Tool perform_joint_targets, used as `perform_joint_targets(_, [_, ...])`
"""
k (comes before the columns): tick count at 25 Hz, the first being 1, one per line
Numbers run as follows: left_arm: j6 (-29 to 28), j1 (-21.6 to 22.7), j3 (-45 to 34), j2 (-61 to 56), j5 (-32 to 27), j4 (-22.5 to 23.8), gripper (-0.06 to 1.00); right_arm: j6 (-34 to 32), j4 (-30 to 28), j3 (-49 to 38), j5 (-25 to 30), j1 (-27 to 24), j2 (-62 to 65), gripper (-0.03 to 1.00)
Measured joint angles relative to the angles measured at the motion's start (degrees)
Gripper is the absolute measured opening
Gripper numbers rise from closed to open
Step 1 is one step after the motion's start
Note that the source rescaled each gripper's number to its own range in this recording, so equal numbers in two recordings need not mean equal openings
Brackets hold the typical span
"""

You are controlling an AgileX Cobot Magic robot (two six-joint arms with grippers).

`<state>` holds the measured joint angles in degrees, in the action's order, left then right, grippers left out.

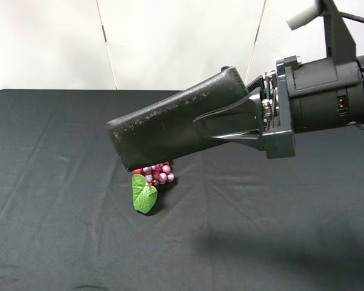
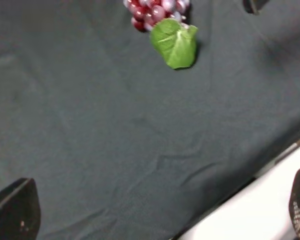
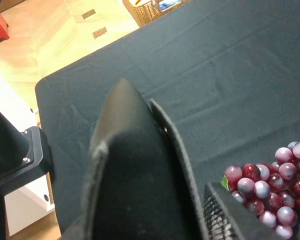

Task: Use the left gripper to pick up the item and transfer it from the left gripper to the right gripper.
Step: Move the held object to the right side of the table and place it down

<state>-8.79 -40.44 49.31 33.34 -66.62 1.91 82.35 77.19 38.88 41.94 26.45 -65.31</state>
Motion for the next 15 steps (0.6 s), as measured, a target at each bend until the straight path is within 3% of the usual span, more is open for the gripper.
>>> perform_joint_targets(9, [-1.47,0.00,-9.64,-13.03,0.00,0.67,1.00,-0.15,0.00,0.00,-1.62,0.00,0.00,0.00])
perform_joint_targets(15, [0.88,0.00,-15.79,-20.73,0.00,0.78,1.00,-0.15,-0.24,0.00,-3.66,0.00,0.00,0.00])
